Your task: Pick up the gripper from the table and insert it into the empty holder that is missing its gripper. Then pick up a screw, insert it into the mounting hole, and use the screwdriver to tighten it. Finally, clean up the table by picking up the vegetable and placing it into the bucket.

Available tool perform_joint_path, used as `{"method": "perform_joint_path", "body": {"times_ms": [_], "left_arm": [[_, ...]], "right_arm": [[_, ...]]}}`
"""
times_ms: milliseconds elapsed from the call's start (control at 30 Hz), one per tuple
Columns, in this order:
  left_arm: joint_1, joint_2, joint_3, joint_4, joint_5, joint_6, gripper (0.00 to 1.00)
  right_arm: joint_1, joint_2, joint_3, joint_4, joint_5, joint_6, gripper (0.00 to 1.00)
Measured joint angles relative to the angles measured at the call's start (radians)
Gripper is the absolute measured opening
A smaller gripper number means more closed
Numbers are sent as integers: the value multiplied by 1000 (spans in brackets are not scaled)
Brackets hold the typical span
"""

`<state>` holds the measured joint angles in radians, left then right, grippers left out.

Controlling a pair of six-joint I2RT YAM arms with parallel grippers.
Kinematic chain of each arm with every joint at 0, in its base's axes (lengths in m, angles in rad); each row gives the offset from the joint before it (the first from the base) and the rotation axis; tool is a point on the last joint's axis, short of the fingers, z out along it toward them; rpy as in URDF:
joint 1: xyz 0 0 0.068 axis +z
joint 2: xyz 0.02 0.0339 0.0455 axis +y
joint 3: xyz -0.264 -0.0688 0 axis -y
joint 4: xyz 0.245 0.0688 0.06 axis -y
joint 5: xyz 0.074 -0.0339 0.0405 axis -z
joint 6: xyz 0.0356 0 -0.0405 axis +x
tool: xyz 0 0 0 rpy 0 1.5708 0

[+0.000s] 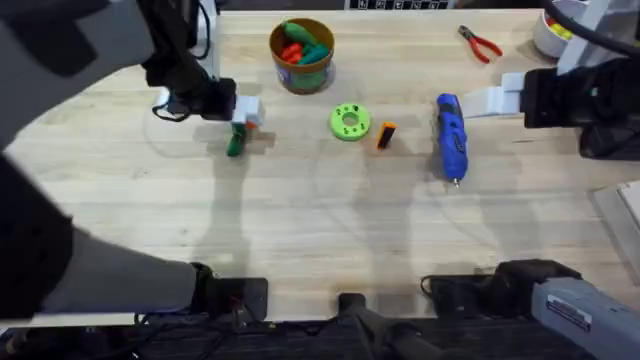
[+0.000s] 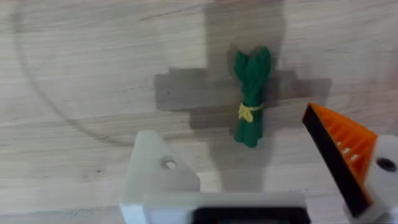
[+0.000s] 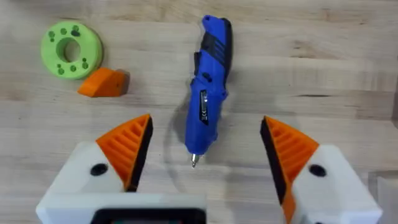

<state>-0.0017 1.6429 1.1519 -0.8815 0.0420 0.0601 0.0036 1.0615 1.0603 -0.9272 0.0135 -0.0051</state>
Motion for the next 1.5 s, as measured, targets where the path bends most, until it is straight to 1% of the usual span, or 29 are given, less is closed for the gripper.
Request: {"method": "perform_joint_path", "body": {"times_ms": [167, 333, 467, 500, 533, 633, 667, 1100, 1200, 1333, 1500], "left_arm": [[1, 79, 0, 56, 14, 0, 937], [7, 115, 1, 61, 16, 0, 902], [9, 149, 3, 56, 27, 1, 769], [10, 149, 5, 56, 36, 1, 697], [10, 149, 7, 56, 37, 0, 577], [10, 149, 9, 57, 49, 1, 100], [10, 149, 11, 58, 51, 5, 29], [9, 149, 12, 58, 51, 6, 21], [9, 132, 13, 54, 51, -1, 21], [6, 26, 17, 12, 51, -13, 21], [4, -179, 40, -50, 51, -16, 21]], "right_arm": [[0, 0, 0, 0, 0, 0, 994], [0, 0, 0, 0, 0, 0, 994], [0, 0, 0, 0, 0, 0, 994], [0, 0, 0, 0, 0, 0, 994], [0, 0, 0, 0, 0, 0, 994], [0, 0, 0, 0, 0, 0, 994], [0, 0, 0, 0, 0, 0, 993], [0, 0, 0, 0, 0, 0, 994], [0, 0, 0, 0, 0, 0, 994], [0, 0, 0, 0, 0, 0, 994], [0, 0, 0, 0, 0, 0, 994]]}}
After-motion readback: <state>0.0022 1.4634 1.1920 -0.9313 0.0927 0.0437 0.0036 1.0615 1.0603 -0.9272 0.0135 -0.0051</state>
